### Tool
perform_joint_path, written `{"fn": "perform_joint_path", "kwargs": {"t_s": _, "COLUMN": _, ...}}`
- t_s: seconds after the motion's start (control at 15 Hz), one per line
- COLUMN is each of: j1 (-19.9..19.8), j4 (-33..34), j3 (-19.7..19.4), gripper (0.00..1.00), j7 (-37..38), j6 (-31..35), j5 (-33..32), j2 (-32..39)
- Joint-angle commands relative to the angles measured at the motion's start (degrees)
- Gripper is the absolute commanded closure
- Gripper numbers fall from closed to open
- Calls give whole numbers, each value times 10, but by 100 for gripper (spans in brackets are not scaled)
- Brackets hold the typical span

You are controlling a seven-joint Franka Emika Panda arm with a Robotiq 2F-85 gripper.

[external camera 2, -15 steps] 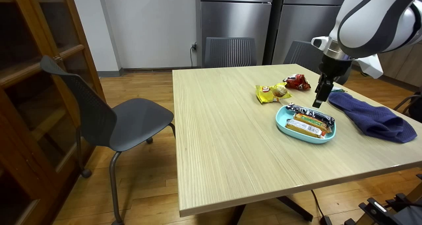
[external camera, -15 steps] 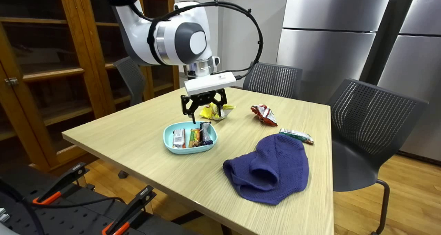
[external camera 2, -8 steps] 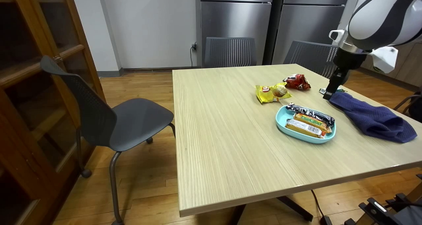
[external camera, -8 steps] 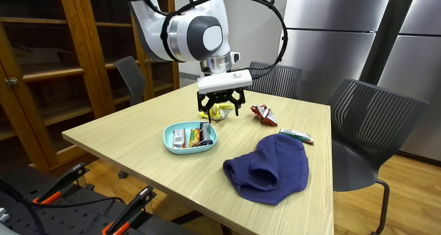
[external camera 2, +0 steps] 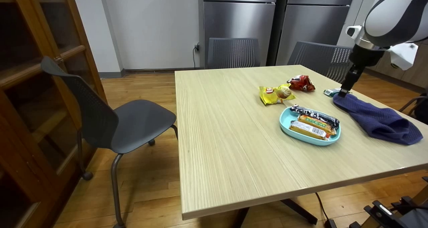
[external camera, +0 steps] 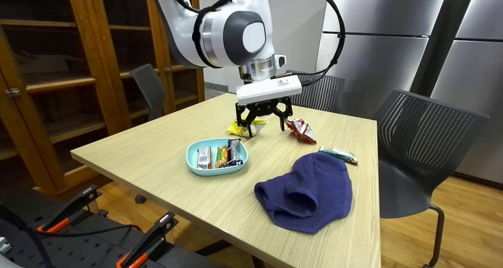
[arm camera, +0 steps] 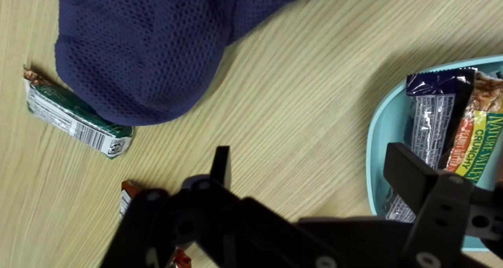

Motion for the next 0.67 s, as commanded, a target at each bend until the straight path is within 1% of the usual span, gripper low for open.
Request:
{"fn": "perform_joint_path", "kwargs": {"t_s": 0.0, "j1": -1, "j4": 0, "j3": 1, "gripper": 0, "j7": 4, "j6": 0, "j5": -4, "j2": 0}}
{"fn": "perform_joint_path", "kwargs": {"t_s": 0.13, "j1": -1, "j4": 0, "j3": 1, "gripper": 0, "j7": 4, "j6": 0, "j5": -4, "j2": 0}}
{"fn": "perform_joint_path", "kwargs": {"t_s": 0.2, "j1": 10, "j4": 14, "j3": -1, "gripper": 0, "j7": 44, "j6": -15, "j5": 14, "j2": 4}}
{"fn": "perform_joint_path", "kwargs": {"t_s": 0.33, "j1": 4, "j4": 40, "j3": 19, "gripper": 0, "j7": 85, "j6": -54, "j5": 61, "j2": 10}}
{"fn": "perform_joint_path", "kwargs": {"t_s": 0.6, "j1": 11, "j4": 107, "j3": 22, "gripper": 0, "j7": 171, "j6": -124, "j5": 108, "j2": 29}}
